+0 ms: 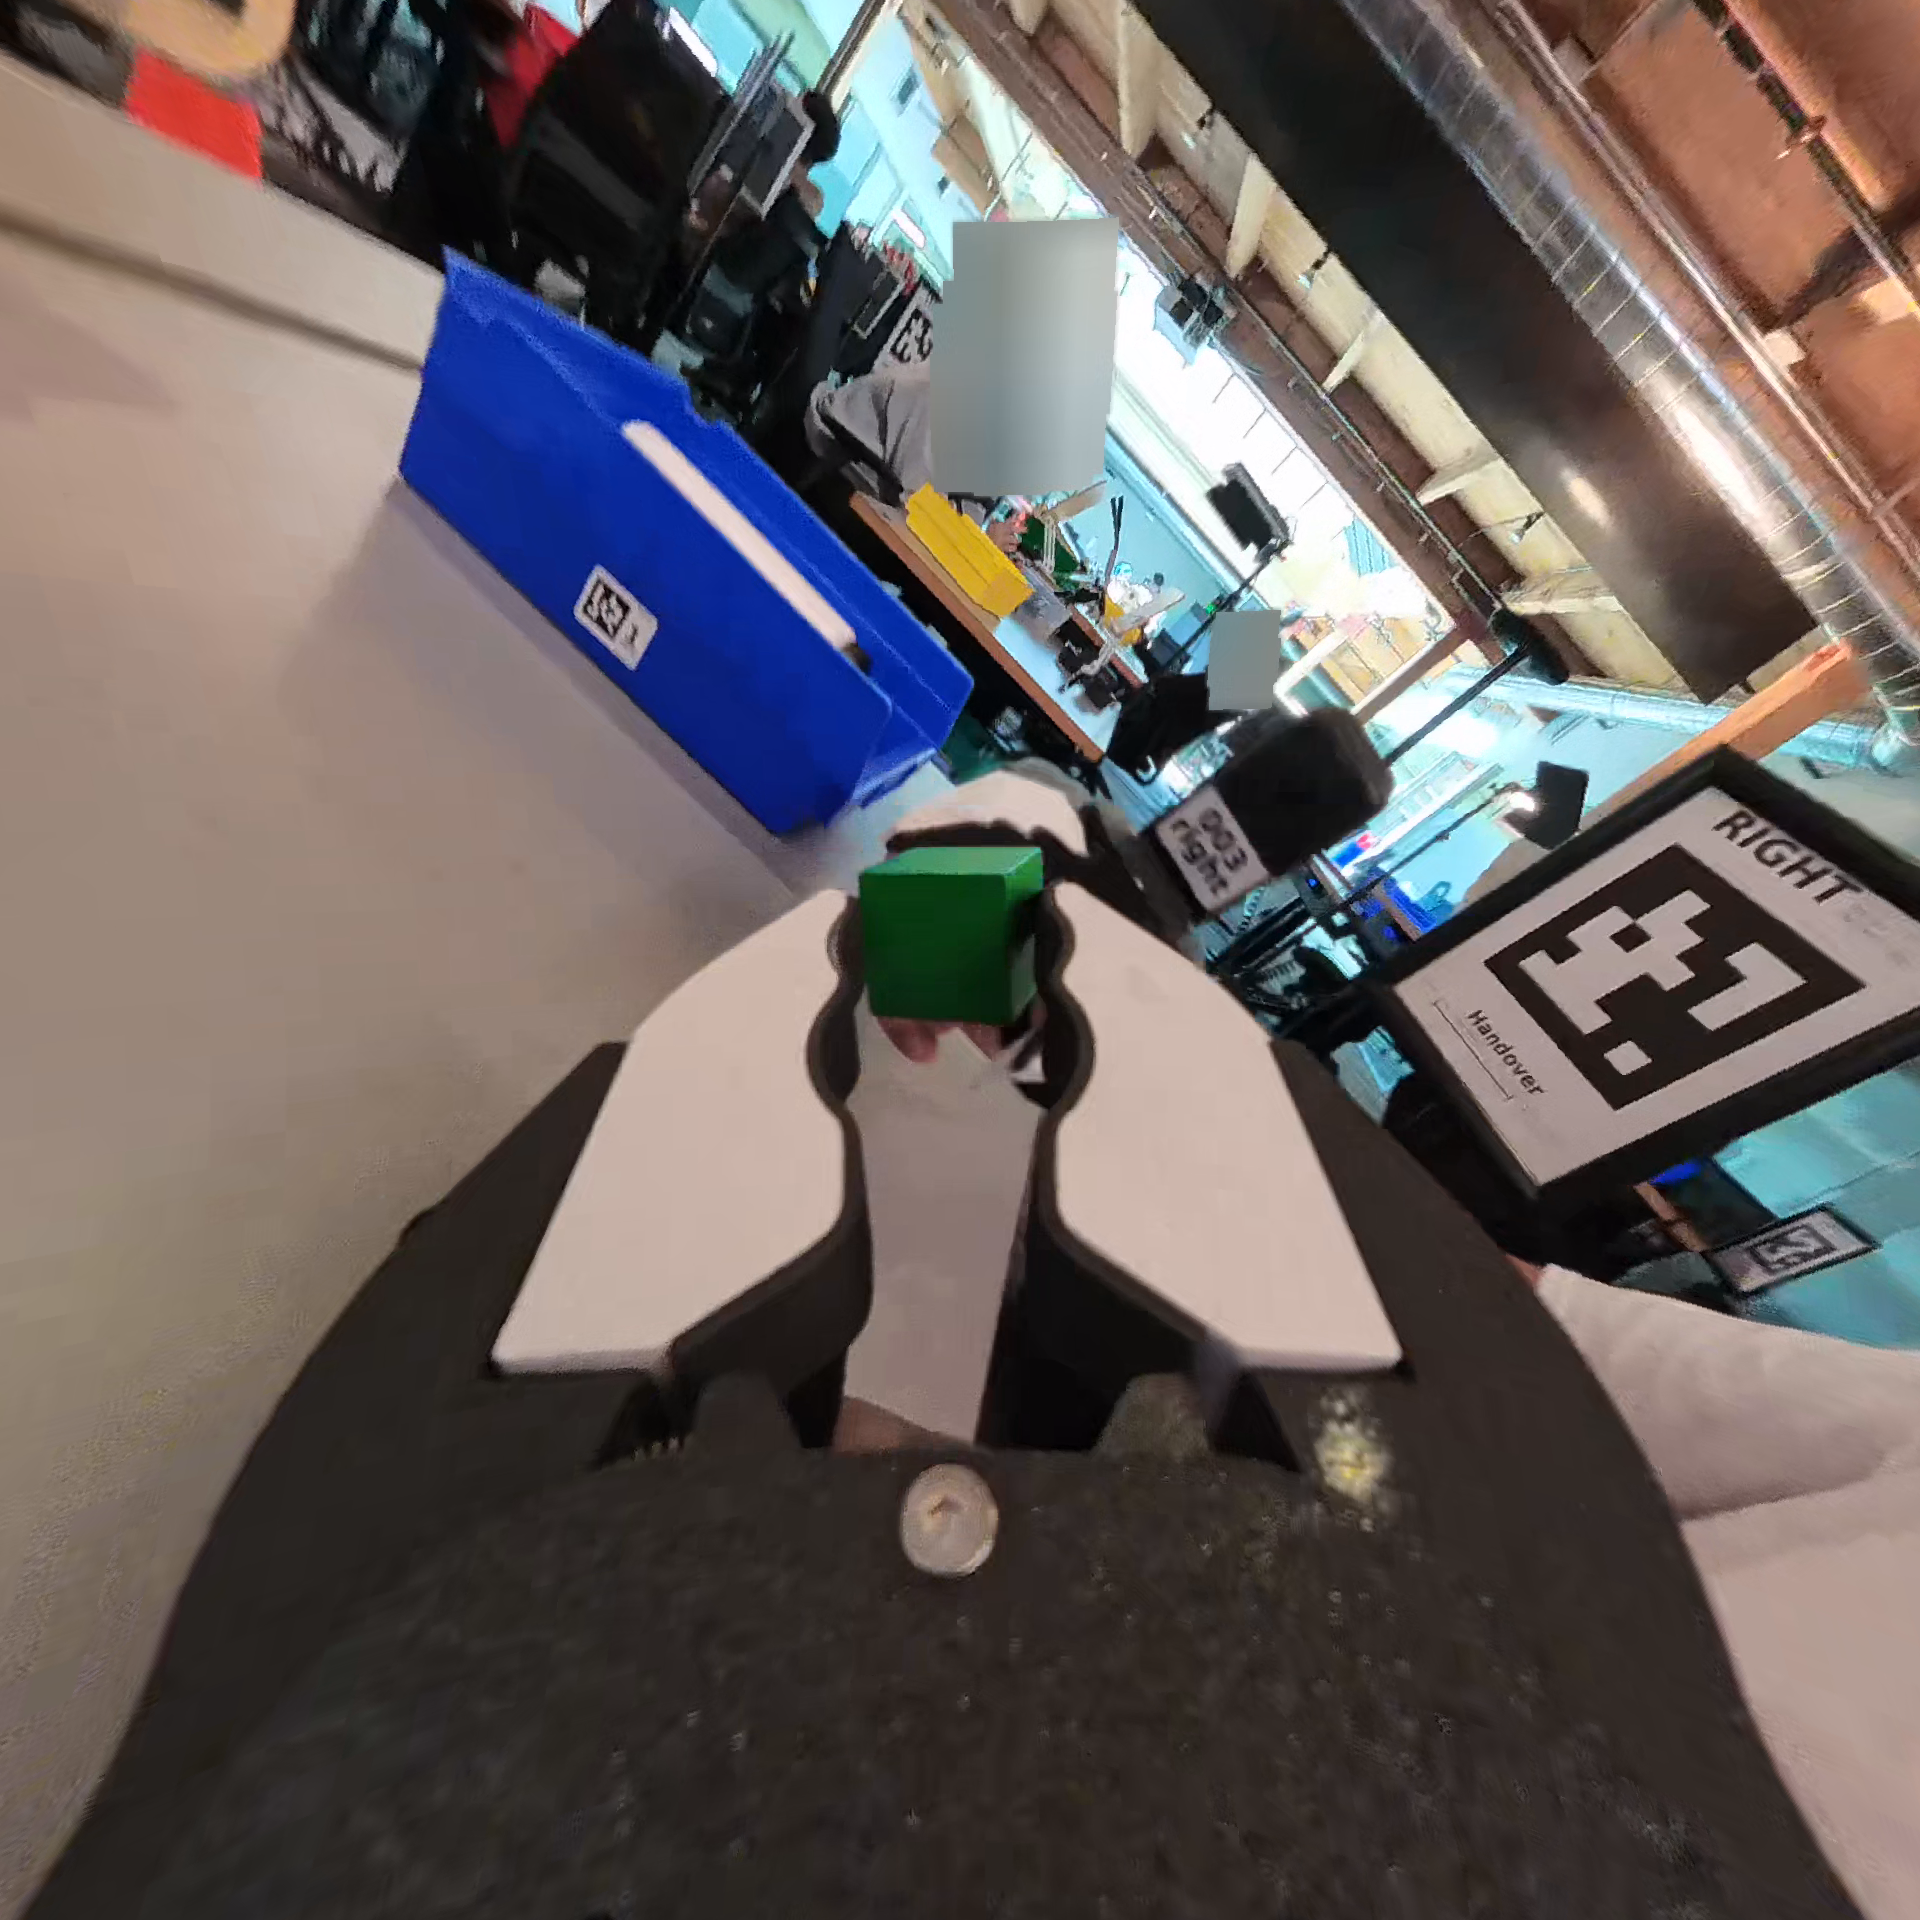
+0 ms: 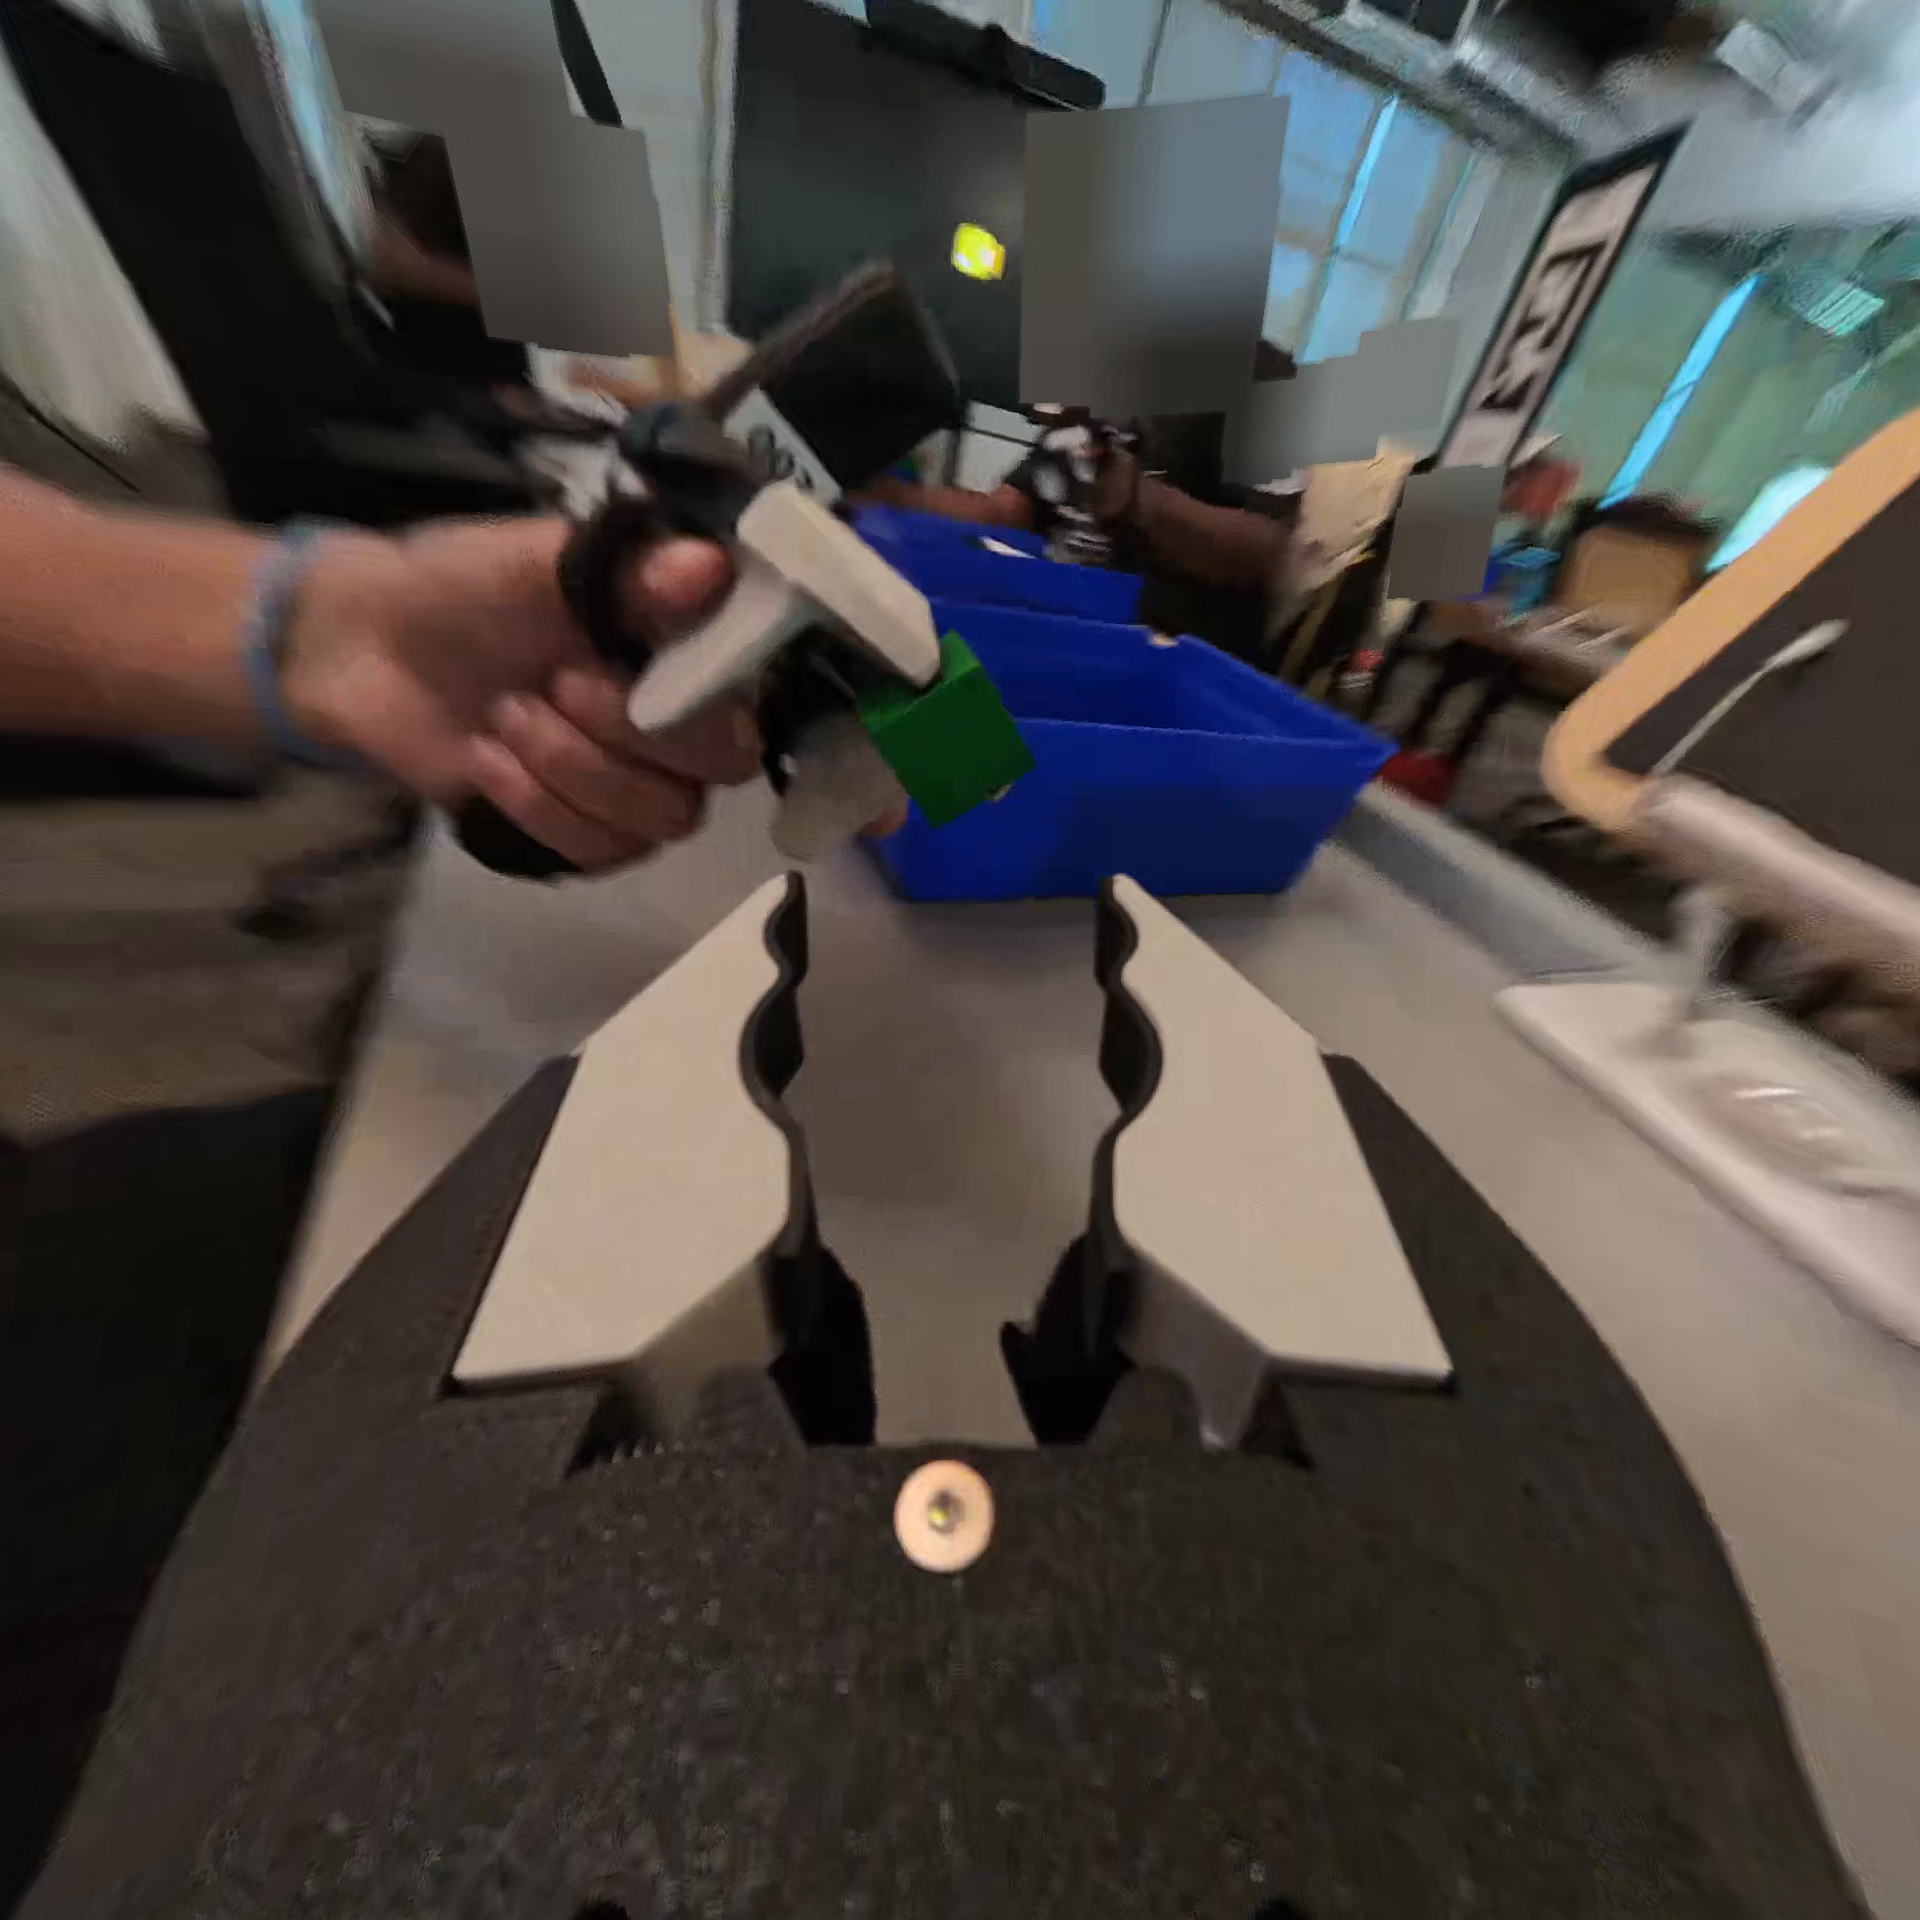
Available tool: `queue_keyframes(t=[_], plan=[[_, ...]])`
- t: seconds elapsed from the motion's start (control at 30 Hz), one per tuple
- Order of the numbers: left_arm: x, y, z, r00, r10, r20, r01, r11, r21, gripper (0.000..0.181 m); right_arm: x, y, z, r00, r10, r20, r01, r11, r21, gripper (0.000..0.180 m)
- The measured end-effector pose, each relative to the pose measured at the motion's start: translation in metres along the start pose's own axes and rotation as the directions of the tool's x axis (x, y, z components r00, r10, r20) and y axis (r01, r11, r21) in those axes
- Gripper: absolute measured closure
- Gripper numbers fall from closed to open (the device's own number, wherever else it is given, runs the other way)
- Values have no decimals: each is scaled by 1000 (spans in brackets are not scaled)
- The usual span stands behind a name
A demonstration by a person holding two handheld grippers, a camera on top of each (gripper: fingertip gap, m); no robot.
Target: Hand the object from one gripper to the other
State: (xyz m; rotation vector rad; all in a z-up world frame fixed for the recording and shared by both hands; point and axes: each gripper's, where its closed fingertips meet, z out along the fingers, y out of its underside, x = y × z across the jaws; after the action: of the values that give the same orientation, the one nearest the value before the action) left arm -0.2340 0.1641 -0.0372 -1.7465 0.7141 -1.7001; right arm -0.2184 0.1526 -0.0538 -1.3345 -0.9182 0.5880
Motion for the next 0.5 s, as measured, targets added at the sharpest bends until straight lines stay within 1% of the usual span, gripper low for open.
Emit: queue_keyframes(t=[0.03,0.07,0.13,0.23,0.27,0.3,0.33,0.4,0.5], plan=[[-1,5,2,1000,-15,8,15,1000,-28,150,1,2,2,993,-95,-69,95,995,-11,125],[-3,10,3,1000,-19,25,21,998,-59,150,-1,1,3,981,-155,-116,154,988,-13,125],[-6,20,6,998,-12,60,19,993,-116,150,-9,1,7,961,-248,-121,247,969,-28,126],[-5,30,10,998,-36,52,44,987,-153,151,-14,6,11,934,-338,-118,331,941,-75,127],[-5,32,12,998,-41,50,49,986,-160,151,-16,7,12,924,-365,-114,358,930,-84,137],[-5,35,14,998,-42,47,49,984,-173,150,-14,7,11,908,-395,-139,384,918,-98,151],[-7,38,14,998,-36,52,45,982,-184,150,-14,10,10,898,-421,-131,407,905,-119,151],[-12,41,15,997,12,83,6,979,-203,150,-13,17,11,900,-428,-88,410,896,-169,152],[-23,41,14,969,181,170,-139,963,-232,150,-6,27,10,873,-478,-98,442,860,-255,152]])
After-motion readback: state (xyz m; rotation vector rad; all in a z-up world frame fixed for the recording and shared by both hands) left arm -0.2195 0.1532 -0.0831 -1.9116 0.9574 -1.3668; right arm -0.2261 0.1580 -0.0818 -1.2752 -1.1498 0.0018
